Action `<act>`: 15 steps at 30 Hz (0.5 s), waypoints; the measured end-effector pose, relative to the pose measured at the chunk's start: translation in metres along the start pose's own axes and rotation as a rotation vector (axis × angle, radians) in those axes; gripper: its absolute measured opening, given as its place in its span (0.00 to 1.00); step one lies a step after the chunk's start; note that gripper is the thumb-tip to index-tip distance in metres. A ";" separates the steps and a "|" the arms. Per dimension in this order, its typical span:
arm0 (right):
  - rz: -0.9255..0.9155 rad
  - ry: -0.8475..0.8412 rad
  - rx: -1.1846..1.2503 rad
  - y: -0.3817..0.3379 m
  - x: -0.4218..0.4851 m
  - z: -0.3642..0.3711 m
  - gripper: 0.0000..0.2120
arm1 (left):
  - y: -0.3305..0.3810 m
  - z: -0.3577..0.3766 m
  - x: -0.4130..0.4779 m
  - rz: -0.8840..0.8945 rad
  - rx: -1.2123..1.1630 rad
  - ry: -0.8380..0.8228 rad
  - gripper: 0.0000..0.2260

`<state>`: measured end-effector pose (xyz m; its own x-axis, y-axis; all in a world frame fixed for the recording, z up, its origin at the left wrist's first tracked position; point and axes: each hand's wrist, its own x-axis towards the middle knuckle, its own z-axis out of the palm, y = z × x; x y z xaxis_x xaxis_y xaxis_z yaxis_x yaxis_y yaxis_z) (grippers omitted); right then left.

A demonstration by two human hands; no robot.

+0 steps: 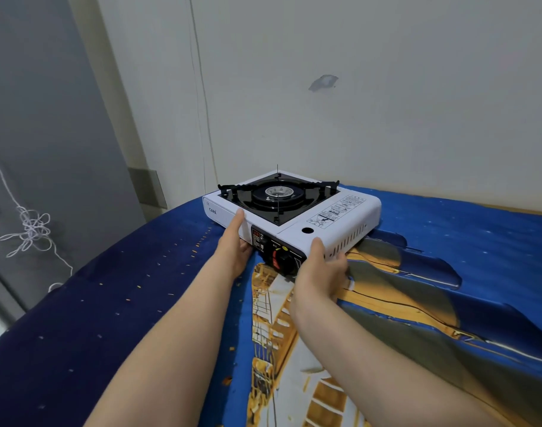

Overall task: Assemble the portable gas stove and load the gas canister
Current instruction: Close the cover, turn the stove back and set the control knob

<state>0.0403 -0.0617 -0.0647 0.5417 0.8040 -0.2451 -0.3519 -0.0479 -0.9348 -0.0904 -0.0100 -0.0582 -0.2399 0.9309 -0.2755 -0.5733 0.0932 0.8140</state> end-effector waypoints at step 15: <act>-0.136 -0.095 -0.043 0.008 0.025 -0.004 0.26 | -0.008 -0.005 0.012 0.045 -0.021 0.114 0.30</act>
<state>0.0541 -0.0446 -0.0798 0.5070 0.8569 -0.0927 -0.2461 0.0408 -0.9684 -0.0924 -0.0010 -0.0711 -0.3525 0.8876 -0.2964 -0.5758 0.0440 0.8164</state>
